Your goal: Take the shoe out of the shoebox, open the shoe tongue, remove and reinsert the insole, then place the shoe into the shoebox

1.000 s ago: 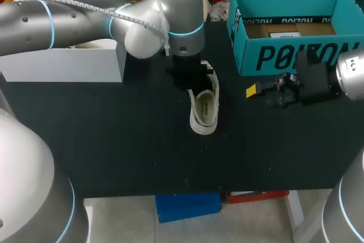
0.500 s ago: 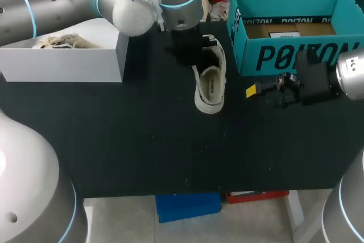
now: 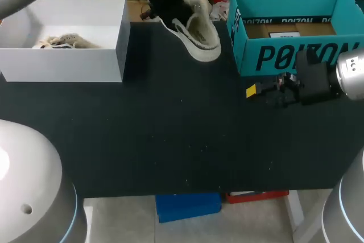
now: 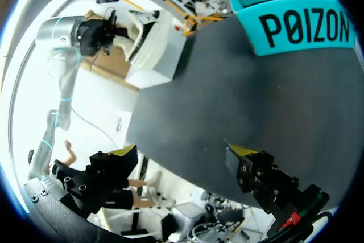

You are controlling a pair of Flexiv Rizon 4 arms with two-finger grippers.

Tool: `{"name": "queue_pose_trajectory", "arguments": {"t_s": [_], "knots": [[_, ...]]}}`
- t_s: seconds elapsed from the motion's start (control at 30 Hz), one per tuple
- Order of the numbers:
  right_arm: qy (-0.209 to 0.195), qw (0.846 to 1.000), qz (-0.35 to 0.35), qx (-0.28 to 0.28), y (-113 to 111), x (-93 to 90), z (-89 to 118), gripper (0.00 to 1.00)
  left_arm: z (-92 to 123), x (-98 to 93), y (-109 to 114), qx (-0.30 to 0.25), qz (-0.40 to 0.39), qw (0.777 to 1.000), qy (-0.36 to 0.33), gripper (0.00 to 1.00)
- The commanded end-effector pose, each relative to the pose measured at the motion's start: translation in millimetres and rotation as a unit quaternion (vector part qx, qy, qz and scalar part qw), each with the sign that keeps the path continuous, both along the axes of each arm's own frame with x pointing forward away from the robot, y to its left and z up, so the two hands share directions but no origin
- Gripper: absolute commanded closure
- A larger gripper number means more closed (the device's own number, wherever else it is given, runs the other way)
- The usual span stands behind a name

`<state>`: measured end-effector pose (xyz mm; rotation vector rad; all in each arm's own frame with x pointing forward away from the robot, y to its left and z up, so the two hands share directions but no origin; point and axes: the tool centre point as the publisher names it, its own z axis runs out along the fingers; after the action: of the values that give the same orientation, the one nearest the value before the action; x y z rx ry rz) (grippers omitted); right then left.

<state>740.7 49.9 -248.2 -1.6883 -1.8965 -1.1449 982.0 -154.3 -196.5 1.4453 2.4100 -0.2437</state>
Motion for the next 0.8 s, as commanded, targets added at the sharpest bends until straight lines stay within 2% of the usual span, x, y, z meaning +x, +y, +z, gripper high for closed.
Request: {"name": "queue_pose_trajectory", "arguments": {"t_s": [0.03, 0.13, 0.33, 0.8], "knots": [[0.001, 1.000, 0.000, -0.001, 0.6, 0.3, 0.1, 0.00, 22.0, 17.6, 61.5, -0.079, 0.199, 0.977, -0.016, 1.00], [0.001, 1.000, 0.000, -0.001, 0.6, 0.3, 0.1, 0.00, 21.1, 38.5, 103.5, -0.079, 0.252, 0.964, -0.027, 1.00], [0.001, 1.000, 0.000, -0.001, 0.6, 0.3, 0.1, 0.00, 13.1, 68.9, 177.1, -0.078, 0.310, 0.947, -0.032, 1.00], [0.001, 1.000, 0.000, -0.001, 0.6, 0.3, 0.1, 0.00, -37.2, 116.8, 305.5, -0.081, 0.397, 0.914, -0.019, 1.00]]}}
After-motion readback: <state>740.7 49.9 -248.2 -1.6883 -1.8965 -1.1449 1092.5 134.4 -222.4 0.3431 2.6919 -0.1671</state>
